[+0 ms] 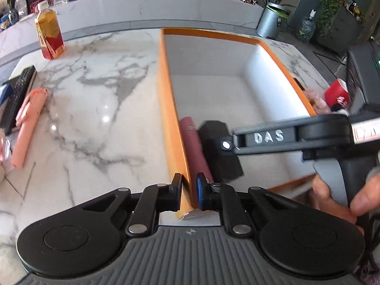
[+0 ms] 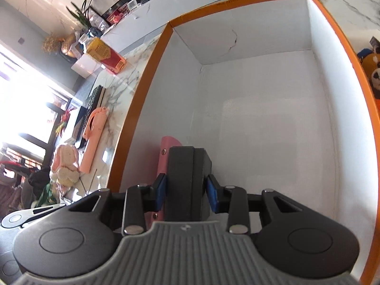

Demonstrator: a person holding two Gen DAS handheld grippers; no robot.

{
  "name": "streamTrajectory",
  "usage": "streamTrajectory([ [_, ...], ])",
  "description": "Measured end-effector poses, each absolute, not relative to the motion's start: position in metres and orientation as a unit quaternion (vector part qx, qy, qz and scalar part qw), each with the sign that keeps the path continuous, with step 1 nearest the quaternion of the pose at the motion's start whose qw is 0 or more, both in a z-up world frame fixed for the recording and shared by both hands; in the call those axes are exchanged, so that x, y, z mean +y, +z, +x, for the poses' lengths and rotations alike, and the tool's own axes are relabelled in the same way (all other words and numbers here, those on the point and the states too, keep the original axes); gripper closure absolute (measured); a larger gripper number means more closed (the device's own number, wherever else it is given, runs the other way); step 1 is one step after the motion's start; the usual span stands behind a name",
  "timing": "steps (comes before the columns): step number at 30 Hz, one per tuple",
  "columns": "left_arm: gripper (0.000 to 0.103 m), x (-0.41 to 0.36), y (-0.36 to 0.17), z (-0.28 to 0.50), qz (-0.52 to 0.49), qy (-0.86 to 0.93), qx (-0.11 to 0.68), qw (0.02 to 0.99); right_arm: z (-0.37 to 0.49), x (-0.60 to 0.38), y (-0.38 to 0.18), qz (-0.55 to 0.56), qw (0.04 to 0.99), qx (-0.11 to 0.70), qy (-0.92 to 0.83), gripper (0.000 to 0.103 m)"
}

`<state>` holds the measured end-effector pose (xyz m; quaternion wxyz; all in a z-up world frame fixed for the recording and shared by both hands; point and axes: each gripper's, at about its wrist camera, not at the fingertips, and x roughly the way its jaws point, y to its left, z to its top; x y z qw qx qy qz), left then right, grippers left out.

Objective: Organize objects

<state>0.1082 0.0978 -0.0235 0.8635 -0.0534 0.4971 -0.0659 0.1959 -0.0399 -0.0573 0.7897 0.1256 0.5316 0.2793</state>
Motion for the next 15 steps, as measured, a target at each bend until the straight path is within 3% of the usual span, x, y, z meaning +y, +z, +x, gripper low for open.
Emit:
streamTrajectory([
  [10, 0.085, 0.096, -0.025, 0.083, -0.111, -0.048, 0.478, 0.870, 0.176, -0.035, -0.056, 0.078, 0.776, 0.547, 0.305, 0.064],
  [15, 0.084, 0.099, -0.023, 0.078, -0.133, -0.048, 0.469, 0.872, 0.171, -0.042, -0.055, 0.095, 0.771, 0.546, 0.314, 0.053],
])
